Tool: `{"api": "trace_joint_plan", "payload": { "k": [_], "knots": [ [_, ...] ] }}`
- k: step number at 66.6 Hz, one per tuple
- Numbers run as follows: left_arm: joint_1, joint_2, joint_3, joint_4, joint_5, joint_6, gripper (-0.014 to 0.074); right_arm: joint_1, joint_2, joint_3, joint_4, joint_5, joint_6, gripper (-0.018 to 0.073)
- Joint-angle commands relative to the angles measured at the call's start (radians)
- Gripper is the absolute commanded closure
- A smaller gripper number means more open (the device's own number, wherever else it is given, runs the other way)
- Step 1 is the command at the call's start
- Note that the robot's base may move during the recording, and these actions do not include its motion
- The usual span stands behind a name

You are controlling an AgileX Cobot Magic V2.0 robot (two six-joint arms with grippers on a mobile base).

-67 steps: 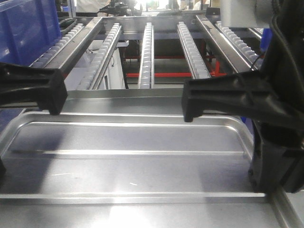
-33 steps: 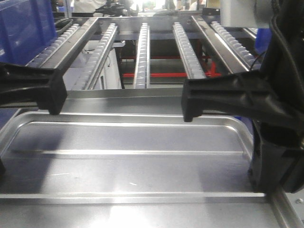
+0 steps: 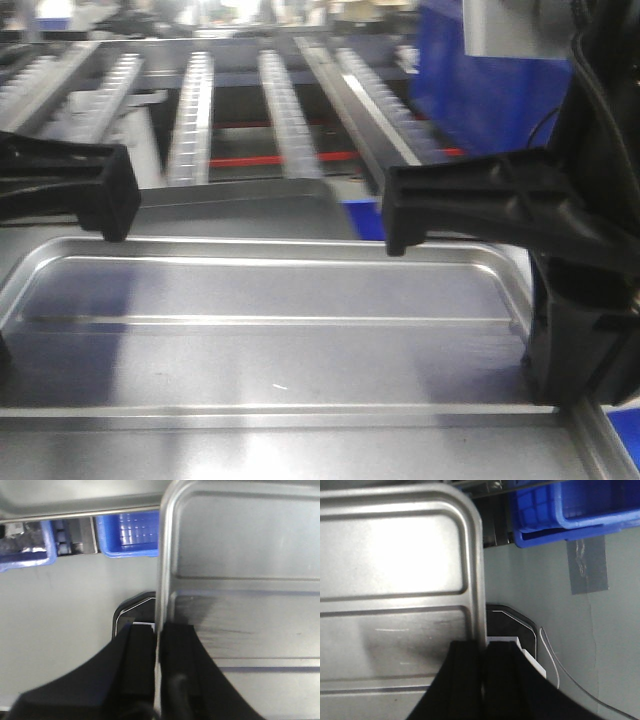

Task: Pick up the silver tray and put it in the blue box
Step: 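Hold the tray with both grippers while the base turns toward the bins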

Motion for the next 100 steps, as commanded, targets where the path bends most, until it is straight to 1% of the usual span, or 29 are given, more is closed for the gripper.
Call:
{"api": "trace_joint_plan", "payload": {
  "k": [1,100],
  "knots": [
    [-0.008,-0.027,-0.027,0.013,-0.017,-0.010,0.0602,0.001,-0.031,-0.025,-0.029,-0.032,0.002,0.0506],
    [-0.008,-0.027,-0.027,0.013,-0.015,-0.010,0.0602,0.001,-0.031,-0.025,-0.029,-0.027,0.002,0.0506]
  ]
}}
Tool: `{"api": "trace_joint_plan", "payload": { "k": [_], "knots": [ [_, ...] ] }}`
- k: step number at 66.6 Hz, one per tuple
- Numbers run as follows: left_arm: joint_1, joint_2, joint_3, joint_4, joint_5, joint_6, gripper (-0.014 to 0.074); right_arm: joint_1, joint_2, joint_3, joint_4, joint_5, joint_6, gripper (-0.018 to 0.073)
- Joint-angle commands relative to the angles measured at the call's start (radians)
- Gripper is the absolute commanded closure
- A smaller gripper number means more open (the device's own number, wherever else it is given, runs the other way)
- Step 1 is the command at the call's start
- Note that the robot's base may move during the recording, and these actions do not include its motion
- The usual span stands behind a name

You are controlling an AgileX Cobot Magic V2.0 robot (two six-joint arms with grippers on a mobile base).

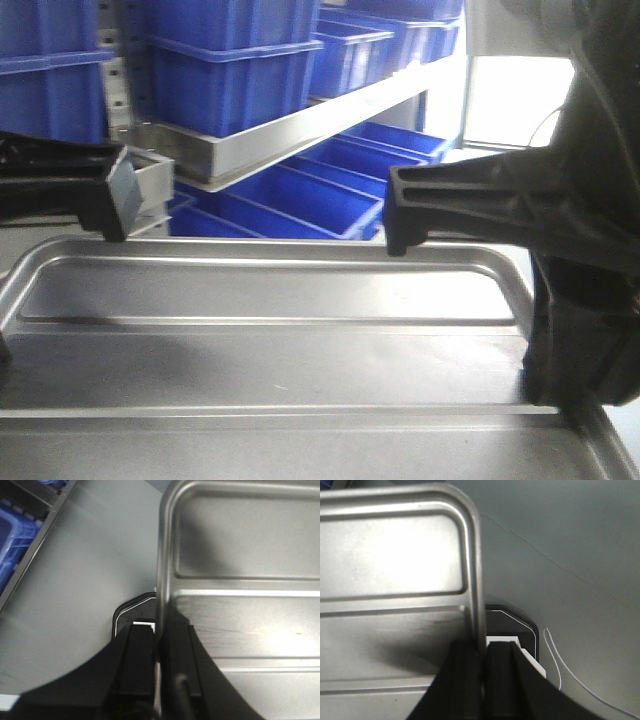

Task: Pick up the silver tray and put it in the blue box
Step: 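Hold the tray with both grippers while the base turns toward the bins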

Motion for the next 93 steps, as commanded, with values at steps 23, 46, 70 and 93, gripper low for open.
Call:
{"api": "trace_joint_plan", "payload": {
  "k": [23,46,70,93],
  "knots": [
    [-0.008,-0.027,-0.027,0.013,-0.013,-0.010,0.0602,0.001,-0.031,-0.025,-0.029,-0.025,0.000,0.0506],
    [-0.008,-0.027,-0.027,0.013,-0.013,-0.010,0.0602,0.001,-0.031,-0.025,-0.029,-0.025,0.000,0.0506],
    [-0.008,-0.027,-0.027,0.013,-0.013,-0.010,0.0602,0.001,-0.031,-0.025,-0.029,-0.025,0.000,0.0506],
    [-0.008,-0.027,-0.027,0.013,-0.013,-0.010,0.0602,0.001,-0.031,-0.025,-0.029,-0.025,0.000,0.0506]
  ]
}}
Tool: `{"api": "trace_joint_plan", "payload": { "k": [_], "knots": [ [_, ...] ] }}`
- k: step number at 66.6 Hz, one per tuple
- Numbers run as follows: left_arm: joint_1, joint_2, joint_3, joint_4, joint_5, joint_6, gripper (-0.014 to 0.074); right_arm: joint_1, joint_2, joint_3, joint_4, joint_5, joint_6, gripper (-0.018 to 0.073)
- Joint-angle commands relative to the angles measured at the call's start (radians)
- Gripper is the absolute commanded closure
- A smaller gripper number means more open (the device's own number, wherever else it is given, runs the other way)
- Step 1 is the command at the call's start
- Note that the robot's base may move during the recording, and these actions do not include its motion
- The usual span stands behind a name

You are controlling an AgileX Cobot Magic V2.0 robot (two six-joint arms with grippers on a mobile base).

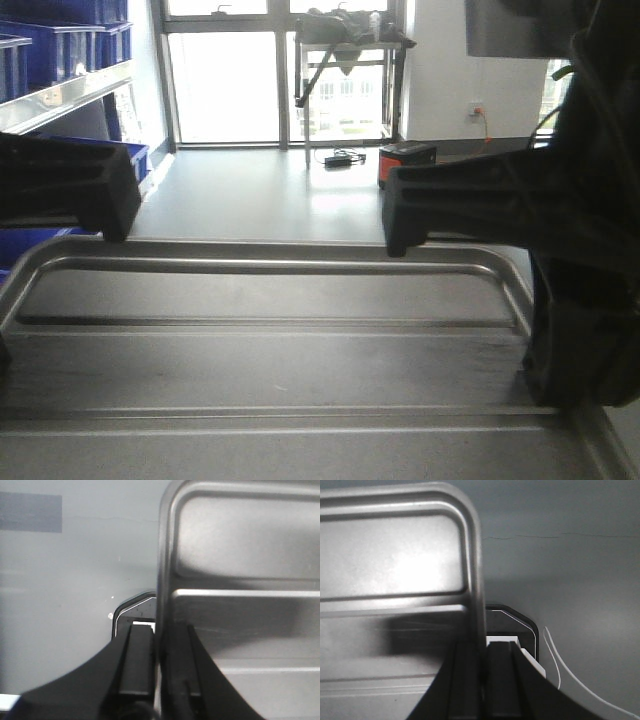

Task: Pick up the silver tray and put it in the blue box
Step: 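Hold the tray with both grippers while the base turns toward the bins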

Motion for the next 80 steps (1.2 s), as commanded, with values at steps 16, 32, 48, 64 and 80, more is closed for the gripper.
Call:
{"api": "trace_joint_plan", "payload": {
  "k": [16,32,48,64,80],
  "knots": [
    [-0.008,-0.027,-0.027,0.013,-0.013,-0.010,0.0602,0.001,-0.031,-0.025,-0.029,-0.025,0.000,0.0506],
    [-0.008,-0.027,-0.027,0.013,-0.013,-0.010,0.0603,0.001,-0.031,-0.025,-0.029,-0.025,0.000,0.0506],
    [-0.008,-0.027,-0.027,0.013,-0.013,-0.010,0.0603,0.001,-0.031,-0.025,-0.029,-0.025,0.000,0.0506],
    [-0.008,-0.027,-0.027,0.013,-0.013,-0.010,0.0602,0.001,-0.031,-0.025,-0.029,-0.025,0.000,0.0506],
    [-0.008,-0.027,-0.027,0.013,-0.013,-0.010,0.0602,0.001,-0.031,-0.025,-0.029,-0.025,0.000,0.0506]
  ]
}}
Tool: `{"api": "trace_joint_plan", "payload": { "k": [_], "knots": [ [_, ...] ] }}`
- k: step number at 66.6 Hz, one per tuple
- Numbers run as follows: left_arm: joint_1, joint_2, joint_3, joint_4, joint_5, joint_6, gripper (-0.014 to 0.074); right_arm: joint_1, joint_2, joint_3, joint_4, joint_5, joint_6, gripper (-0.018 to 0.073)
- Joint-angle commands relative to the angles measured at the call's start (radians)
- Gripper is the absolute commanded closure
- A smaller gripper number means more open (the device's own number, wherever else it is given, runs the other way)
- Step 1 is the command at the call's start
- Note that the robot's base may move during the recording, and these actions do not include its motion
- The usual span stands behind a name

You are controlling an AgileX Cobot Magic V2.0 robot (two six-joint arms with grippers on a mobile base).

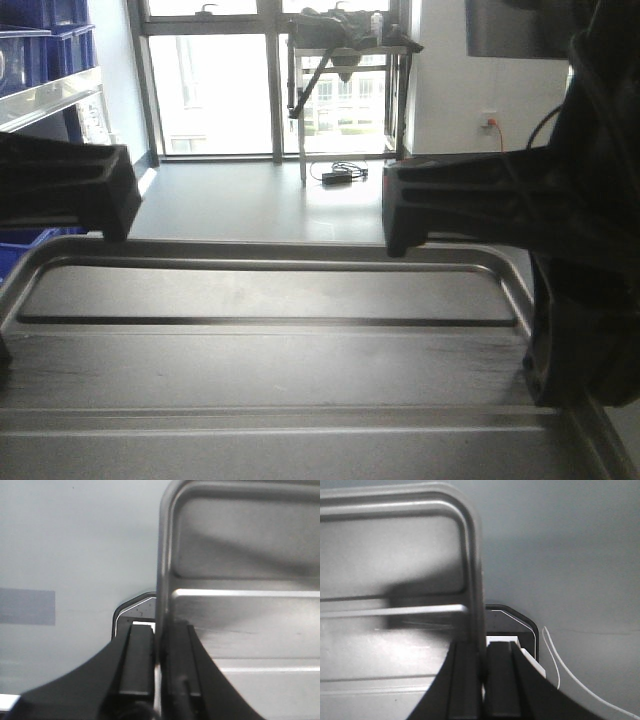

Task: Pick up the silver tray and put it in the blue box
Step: 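Hold the tray with both grippers while the base turns toward the bins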

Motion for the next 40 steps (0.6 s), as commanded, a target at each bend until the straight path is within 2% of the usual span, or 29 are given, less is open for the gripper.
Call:
{"api": "trace_joint_plan", "payload": {
  "k": [1,40],
  "knots": [
    [-0.008,-0.027,-0.027,0.013,-0.013,-0.008,0.0603,0.001,-0.031,-0.025,-0.029,-0.027,0.000,0.0506],
    [-0.008,-0.027,-0.027,0.013,-0.011,-0.008,0.0602,0.000,-0.031,-0.025,-0.029,-0.024,0.000,0.0506]
  ]
}}
